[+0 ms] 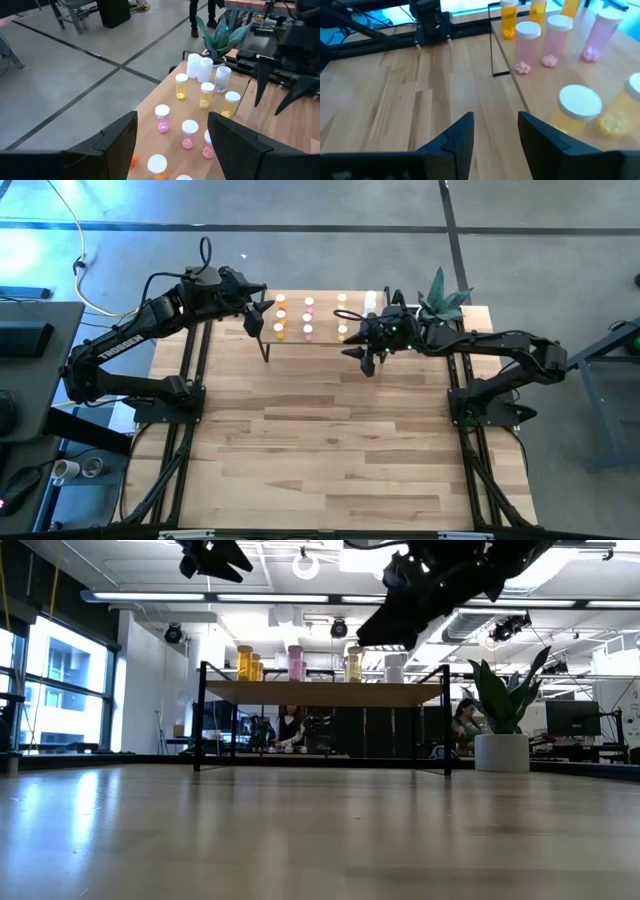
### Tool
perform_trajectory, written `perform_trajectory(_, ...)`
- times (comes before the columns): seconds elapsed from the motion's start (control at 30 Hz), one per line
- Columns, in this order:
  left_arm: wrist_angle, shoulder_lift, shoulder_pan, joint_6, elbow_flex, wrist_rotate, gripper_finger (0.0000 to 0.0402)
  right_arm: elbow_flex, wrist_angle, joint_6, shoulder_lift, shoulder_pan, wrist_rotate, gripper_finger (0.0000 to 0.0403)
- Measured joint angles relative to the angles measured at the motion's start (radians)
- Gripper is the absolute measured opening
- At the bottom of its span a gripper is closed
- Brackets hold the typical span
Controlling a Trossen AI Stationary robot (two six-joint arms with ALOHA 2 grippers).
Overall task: Pick and place medicine bottles onto shelf by color
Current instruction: Put the yellow pill bottle on the shelf aligned with the other yellow pill bottles, then return to Home Position
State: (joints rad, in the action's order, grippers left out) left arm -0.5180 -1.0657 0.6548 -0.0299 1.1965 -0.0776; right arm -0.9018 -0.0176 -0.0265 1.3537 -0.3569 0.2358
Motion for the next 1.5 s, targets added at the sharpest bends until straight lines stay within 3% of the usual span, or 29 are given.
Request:
perform_trajectory(0.43, 0.0, 0.0, 0.0, -0.004, 0.0, -0.001, 0.0229, 0.009, 0.061, 0.018, 0.076, -0.01, -0.001, 0.0145)
perform_trajectory(0.7, 0.0, 0.0, 0.0, -0.008, 0.0, -0.002, 0.0229, 0.009, 0.081, 0.019, 0.087, -0.01, -0.098, 0.0145)
perform_trajectory(1.1, 0.0, 0.0, 0.0, -0.008, 0.0, -0.004, 0.0229, 0.009, 0.082, 0.023, 0.087, -0.01, -0.154, 0.0145)
perform_trajectory(1.37, 0.0, 0.0, 0.0, -0.008, 0.0, -0.004, 0.0229, 0.009, 0.079, 0.034, 0.087, -0.01, -0.143, 0.0145)
perform_trajectory(1.5, -0.004, 0.008, -0.008, 0.018, 0.0, -0.004, 0.0229, 0.005, 0.069, 0.085, 0.069, -0.008, -0.059, 0.0145)
